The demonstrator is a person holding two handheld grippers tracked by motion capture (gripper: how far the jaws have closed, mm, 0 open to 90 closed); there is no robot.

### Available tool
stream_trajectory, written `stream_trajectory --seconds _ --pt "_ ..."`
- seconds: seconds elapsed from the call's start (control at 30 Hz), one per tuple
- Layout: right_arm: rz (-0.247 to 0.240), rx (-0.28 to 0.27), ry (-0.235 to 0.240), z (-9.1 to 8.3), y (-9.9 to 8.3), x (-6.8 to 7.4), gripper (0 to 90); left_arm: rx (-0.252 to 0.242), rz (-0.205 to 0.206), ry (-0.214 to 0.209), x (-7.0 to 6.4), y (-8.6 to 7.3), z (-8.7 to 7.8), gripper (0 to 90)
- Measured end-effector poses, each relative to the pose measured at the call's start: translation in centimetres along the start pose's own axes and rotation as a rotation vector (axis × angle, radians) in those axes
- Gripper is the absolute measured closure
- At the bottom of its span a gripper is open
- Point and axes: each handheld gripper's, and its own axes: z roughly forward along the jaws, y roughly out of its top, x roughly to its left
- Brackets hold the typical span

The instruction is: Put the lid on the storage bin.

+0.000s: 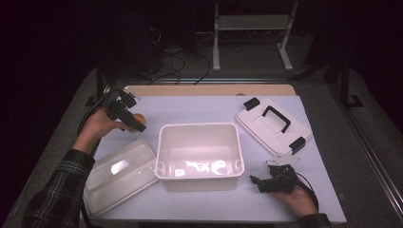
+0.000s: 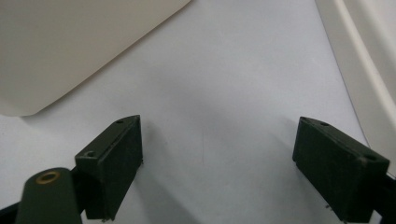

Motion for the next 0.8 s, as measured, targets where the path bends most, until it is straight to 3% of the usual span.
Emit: stream_trajectory --seconds 0.3,0.47,0.8 --pt "-0.001 -0.002 0.0 0.0 0.0 0.0 15.2 -0.022 0.072 0.006 -3.0 0.9 -3.8 19.8" --pt "0.0 -0.001 0.0 0.0 0.0 0.0 15.2 -0.054 0.127 -0.016 -5.0 1.4 -5.7 19.8" --pt "0.0 -0.001 0.0 0.0 0.0 0.0 15.2 -0.097 0.269 -0.072 -9.7 2.7 -7.3 19.8"
